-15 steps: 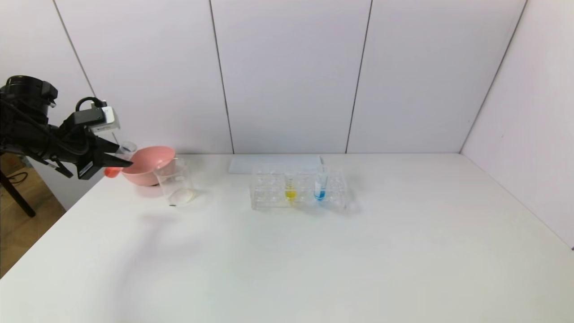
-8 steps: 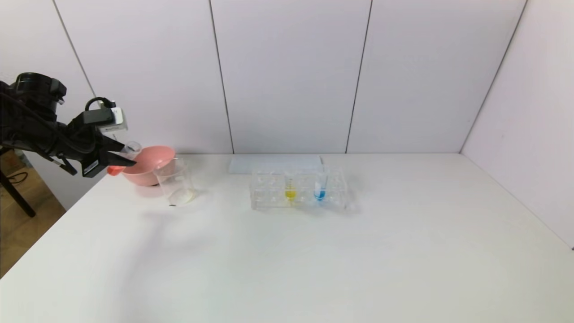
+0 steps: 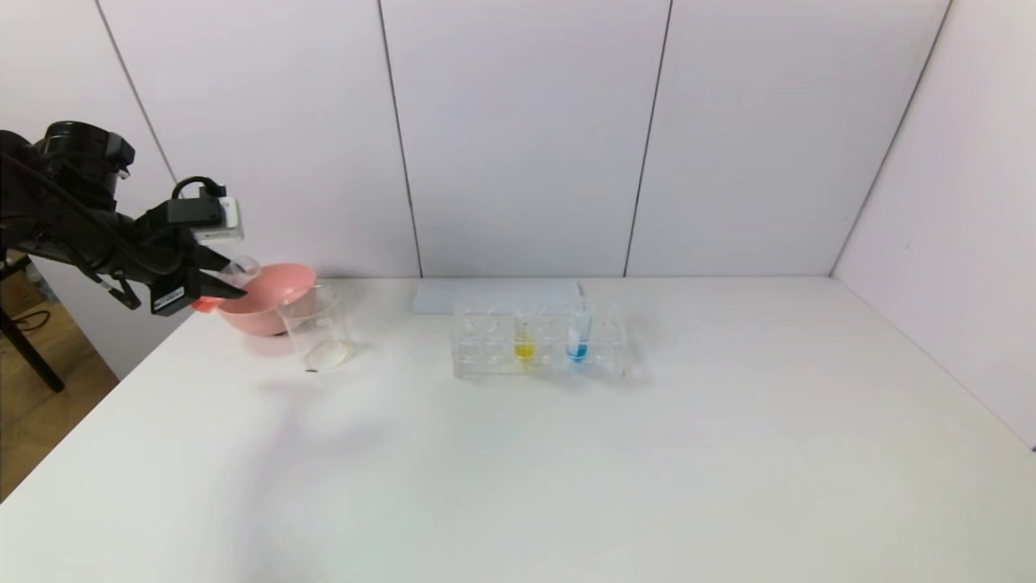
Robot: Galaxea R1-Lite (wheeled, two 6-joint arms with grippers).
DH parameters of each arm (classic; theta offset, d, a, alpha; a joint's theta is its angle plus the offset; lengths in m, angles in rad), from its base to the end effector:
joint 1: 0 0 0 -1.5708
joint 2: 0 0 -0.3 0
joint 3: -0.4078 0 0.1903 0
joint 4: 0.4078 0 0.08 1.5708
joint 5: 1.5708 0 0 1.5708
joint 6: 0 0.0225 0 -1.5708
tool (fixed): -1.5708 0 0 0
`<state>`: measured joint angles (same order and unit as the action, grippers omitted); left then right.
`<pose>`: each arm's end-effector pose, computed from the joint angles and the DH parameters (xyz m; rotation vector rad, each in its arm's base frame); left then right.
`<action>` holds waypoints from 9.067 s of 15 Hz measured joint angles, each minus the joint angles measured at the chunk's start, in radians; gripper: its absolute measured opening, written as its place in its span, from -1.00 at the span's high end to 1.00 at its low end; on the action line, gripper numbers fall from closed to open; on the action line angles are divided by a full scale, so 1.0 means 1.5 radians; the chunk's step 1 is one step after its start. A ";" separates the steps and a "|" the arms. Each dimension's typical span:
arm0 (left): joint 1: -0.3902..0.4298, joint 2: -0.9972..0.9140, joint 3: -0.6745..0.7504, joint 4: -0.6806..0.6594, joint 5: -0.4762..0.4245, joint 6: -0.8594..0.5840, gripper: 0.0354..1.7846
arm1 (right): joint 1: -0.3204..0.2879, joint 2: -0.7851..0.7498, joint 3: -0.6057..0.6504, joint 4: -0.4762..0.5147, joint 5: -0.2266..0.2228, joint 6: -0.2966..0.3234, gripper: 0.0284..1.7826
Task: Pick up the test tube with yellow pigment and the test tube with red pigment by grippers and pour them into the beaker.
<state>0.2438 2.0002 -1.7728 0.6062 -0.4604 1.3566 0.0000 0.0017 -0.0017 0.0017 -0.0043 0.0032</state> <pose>0.3706 0.0819 0.2328 0.9920 0.5025 -0.6777 -0.0228 -0.0001 0.0758 0.0032 0.0017 -0.0043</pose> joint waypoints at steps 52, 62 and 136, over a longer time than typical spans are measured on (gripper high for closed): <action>-0.122 0.071 -0.136 0.105 0.335 0.092 0.53 | 0.000 0.000 0.000 0.000 0.000 0.000 -0.91; -0.132 0.074 -0.137 0.101 0.343 0.092 0.53 | 0.000 0.000 0.000 0.000 0.000 0.000 -0.91; -0.181 0.087 -0.142 0.085 0.480 0.094 0.53 | 0.000 0.000 0.000 0.000 0.000 0.000 -0.91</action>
<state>-0.0274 2.1306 -1.9864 0.7340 0.2598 1.4977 0.0000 0.0017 -0.0013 0.0017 -0.0043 0.0032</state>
